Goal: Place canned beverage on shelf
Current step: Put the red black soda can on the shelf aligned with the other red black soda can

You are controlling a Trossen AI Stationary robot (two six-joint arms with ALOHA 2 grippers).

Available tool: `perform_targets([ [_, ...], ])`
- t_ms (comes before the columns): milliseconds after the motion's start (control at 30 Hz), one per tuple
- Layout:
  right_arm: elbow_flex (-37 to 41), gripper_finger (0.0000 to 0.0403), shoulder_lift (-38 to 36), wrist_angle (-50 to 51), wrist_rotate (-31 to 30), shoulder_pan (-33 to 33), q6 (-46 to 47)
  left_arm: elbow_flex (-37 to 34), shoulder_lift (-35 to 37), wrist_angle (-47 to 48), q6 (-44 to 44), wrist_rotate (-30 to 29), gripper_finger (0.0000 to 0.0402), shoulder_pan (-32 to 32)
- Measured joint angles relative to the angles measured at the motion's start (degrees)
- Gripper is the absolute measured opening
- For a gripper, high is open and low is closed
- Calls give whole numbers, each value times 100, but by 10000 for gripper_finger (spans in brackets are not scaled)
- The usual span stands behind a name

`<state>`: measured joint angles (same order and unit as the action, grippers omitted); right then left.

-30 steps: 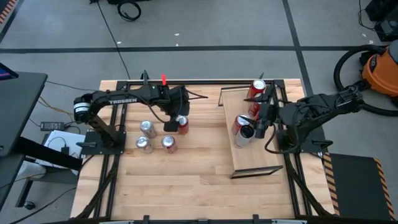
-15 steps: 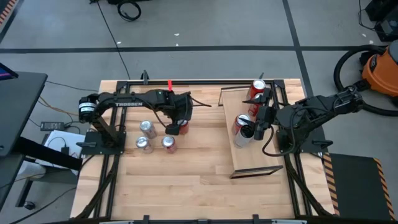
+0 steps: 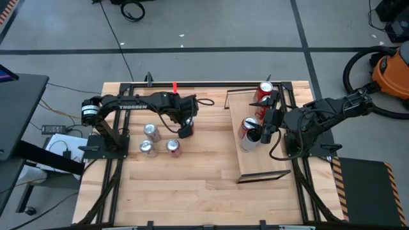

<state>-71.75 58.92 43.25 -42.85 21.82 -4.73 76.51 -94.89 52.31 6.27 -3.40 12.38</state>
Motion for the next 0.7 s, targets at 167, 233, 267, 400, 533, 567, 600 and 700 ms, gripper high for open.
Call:
perform_targets([
  [167, 0, 302, 0, -31, 2, 0, 0, 0, -1, -6, 163, 6, 328, -6],
  [233, 0, 302, 0, -31, 2, 0, -14, 0, 0, -4, 27, 7, 319, -6],
  [267, 0, 302, 0, -32, 2, 0, -19, 0, 0, -8, -35, 12, 317, -4],
  [400, 0, 302, 0, -33, 4, 0, -10, 0, 0, -8, -257, 16, 316, -4],
  [533, 0, 302, 0, -44, 4, 0, 2, 0, 0, -74, -438, 199, 316, 31],
  [567, 0, 302, 0, -66, 7, 0, 2, 0, 0, -71, -458, 257, 316, 35],
  [600, 0, 302, 0, -93, 15, 0, 2, 0, 0, -61, -483, 324, 316, 40],
  [700, 0, 302, 0, -118, 44, 1, 2, 0, 0, -63, -359, 390, 316, 42],
])
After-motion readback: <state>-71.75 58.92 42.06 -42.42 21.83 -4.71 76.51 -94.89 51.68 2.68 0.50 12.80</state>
